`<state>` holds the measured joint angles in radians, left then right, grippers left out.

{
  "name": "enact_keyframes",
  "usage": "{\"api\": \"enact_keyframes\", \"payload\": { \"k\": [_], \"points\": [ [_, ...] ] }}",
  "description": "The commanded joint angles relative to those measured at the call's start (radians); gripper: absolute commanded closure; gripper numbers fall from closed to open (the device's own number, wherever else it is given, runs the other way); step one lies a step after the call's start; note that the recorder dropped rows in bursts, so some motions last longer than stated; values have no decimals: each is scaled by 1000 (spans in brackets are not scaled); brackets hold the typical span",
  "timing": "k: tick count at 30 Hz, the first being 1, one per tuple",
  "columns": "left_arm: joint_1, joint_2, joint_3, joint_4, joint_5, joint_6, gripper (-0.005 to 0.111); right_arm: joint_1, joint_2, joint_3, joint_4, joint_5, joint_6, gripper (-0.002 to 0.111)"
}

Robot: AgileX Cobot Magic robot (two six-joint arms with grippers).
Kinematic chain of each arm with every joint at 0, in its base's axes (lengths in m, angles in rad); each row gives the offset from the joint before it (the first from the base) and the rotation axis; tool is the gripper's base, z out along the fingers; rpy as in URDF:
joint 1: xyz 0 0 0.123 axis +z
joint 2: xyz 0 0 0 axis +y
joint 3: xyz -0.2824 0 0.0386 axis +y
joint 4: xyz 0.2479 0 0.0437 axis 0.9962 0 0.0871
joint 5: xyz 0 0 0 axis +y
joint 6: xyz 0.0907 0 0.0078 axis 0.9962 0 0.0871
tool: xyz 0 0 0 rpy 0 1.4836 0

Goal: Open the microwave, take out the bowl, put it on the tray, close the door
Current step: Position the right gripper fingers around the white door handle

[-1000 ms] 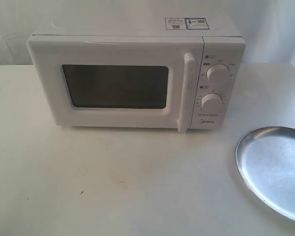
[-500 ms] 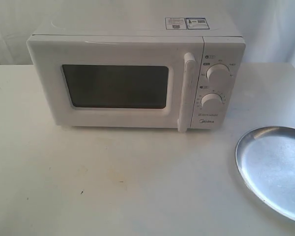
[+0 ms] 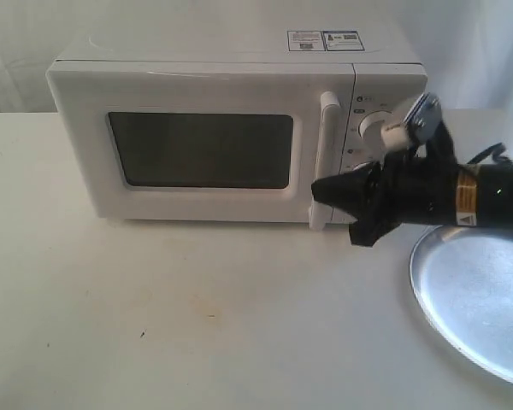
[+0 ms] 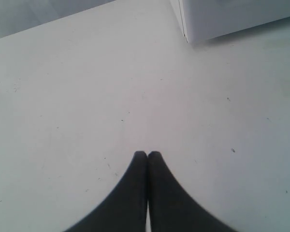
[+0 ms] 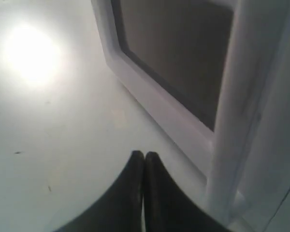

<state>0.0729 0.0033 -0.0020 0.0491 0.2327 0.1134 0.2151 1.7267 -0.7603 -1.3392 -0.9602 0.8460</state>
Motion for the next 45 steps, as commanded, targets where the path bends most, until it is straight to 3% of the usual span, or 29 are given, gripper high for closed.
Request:
{"api": "enact_keyframes", "payload": {
  "k": [1,4,10,12,18,25,34,40,45],
  "points": [
    [-4,-3,2,-5,0,-5,107,-6,157,-7,179,-7,-231,105],
    [-4,-3,2,-5,0,-5,107,-6,203,-7,287,-12,-323,90],
    [-4,-3,2,-5,0,-5,107,-6,201,-7,318,-32,-365,39],
    [-4,-3,2,-5,0,-5,107,-6,192,-7,318,-36,-340,30],
    [-4,-3,2,-5,0,-5,107,-6,102,-7,327,40,-285,39],
    [-4,-3,2,-5,0,-5,107,-6,50,-7,381,-2,-285,39],
    [-4,-3,2,-5,0,-5,107,-6,41,-7,503,230,-352,39],
    [-4,-3,2,-5,0,-5,107,-6,-39,-7,493,547,-291,46],
    [-4,-3,2,-5,0,-5,107,-6,-100,-3,493,528,-205,53]
  ]
}}
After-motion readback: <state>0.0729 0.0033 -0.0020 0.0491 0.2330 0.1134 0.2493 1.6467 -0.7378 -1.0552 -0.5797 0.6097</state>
